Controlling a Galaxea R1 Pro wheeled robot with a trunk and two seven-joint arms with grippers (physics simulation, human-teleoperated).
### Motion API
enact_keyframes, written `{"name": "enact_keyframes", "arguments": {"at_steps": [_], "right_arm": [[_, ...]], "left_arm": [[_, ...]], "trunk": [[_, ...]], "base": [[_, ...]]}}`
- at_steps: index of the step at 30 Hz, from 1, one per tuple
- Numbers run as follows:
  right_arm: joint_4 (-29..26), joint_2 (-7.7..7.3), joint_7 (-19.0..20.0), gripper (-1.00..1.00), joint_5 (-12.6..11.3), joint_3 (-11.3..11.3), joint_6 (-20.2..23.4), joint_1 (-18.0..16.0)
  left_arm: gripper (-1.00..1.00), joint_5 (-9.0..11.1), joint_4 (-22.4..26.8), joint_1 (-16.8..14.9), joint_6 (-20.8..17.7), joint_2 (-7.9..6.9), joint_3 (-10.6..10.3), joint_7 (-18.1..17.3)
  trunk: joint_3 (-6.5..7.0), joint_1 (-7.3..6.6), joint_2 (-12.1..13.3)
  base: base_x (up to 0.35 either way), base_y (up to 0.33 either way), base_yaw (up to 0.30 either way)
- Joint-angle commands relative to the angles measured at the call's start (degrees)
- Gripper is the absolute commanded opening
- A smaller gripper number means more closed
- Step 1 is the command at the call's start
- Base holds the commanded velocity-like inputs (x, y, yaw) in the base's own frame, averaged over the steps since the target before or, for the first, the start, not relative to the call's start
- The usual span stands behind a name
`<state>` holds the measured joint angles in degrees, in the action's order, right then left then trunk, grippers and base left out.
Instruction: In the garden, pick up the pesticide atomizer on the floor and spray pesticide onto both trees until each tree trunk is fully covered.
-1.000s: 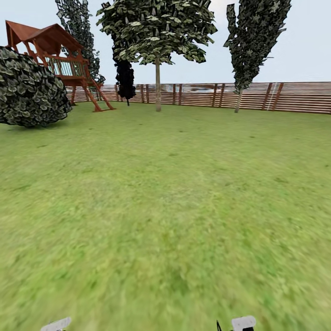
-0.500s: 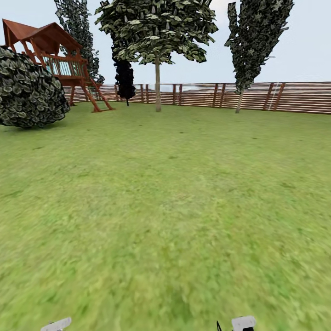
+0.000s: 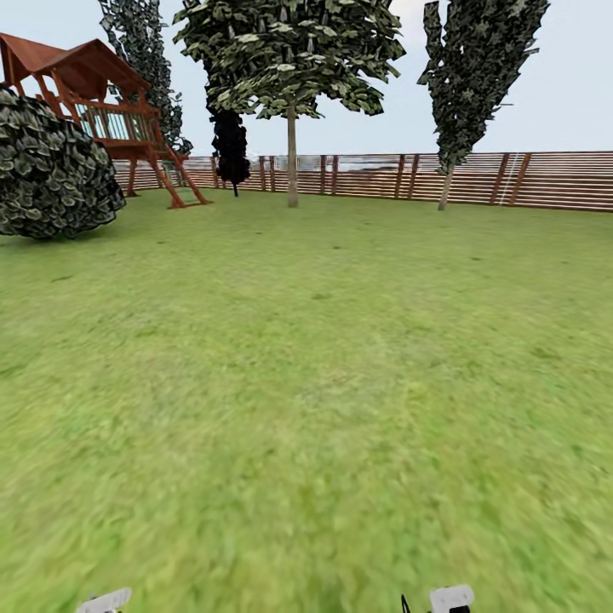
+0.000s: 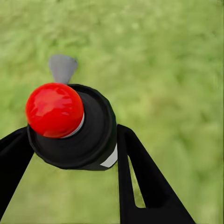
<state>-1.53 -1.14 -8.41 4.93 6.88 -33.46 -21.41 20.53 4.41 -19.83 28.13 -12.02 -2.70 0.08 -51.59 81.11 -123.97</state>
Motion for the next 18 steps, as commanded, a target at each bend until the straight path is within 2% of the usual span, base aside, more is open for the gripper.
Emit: {"name": "enact_keyframes", "arguments": {"at_steps": [1, 18], "right_arm": [[0.04, 0.0, -0.6, 1.0, 0.52, 0.32, -0.02, -0.03], [0.04, 0.0, -0.59, 1.0, 0.52, 0.32, -0.02, -0.03]], "left_arm": [[-1.0, 0.33, -0.02, -0.03, 0.17, -0.01, -0.29, 0.01], [-1.0, 0.34, -0.02, -0.03, 0.17, -0.02, -0.29, 0.01]], "trunk": [[-0.05, 0.03, -0.02], [-0.05, 0.03, -0.02]], "base": [[0.339, 0.0, 0.0], [0.339, 0.0, 0.0]]}}
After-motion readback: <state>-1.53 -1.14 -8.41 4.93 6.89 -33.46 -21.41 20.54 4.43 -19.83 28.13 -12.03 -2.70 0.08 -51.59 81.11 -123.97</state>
